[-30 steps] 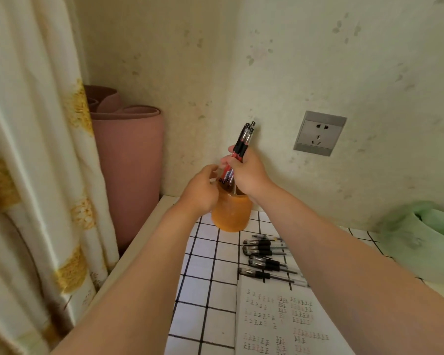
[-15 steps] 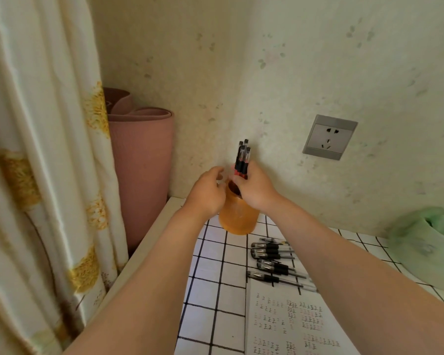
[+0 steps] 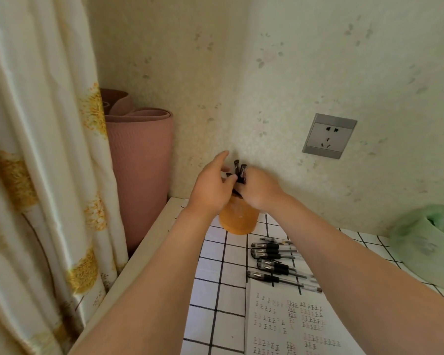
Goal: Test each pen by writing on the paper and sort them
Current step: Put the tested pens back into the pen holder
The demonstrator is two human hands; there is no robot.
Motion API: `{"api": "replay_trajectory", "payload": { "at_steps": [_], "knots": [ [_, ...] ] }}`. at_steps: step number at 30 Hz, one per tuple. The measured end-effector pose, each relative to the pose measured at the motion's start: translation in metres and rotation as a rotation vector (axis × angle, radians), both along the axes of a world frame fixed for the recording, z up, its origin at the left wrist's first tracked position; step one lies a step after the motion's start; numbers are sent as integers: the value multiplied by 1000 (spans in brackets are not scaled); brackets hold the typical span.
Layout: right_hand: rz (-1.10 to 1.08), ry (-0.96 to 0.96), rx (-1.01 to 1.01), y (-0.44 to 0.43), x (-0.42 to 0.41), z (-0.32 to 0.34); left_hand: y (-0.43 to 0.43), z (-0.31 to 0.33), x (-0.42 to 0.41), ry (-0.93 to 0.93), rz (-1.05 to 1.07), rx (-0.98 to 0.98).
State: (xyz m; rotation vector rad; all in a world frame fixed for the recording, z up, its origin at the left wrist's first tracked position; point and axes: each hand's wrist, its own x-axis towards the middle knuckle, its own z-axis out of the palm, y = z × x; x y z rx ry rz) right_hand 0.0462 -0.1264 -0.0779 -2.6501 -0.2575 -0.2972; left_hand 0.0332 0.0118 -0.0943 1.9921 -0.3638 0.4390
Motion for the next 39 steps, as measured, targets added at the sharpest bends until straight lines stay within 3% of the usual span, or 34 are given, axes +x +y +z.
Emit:
{"api": "replay_trajectory", "payload": {
  "at_steps": [4,7,12,19,25,28,31,36,39],
  "knots": [
    [21,-41,265,-1,-2,1,2,-2,2,-18,18,-134],
    [15,-57,237,-2,-3,-7,4,-4,5,12,7,-133],
    [42,-111,113,-4,-6,-10,3,-10,9,-26,-66,159],
    [138,-15,-4,-18,-25,-3,11,2,4,-69,32,222],
    [52,-99,178,-45,-61,9,5,7,-31,-220,92,140],
    [29,-29,203,-63,-79,0,-11,7,-52,-254,47,166],
    [47,120,128,-79,-96,-15,-32,0,-69,-122,-46,330],
    [72,420,-237,-97,-111,-36,-51,-33,-69,231,-367,659],
    [49,414,-312,-102,-107,-47,-50,-50,-63,268,-418,804]
  ]
}}
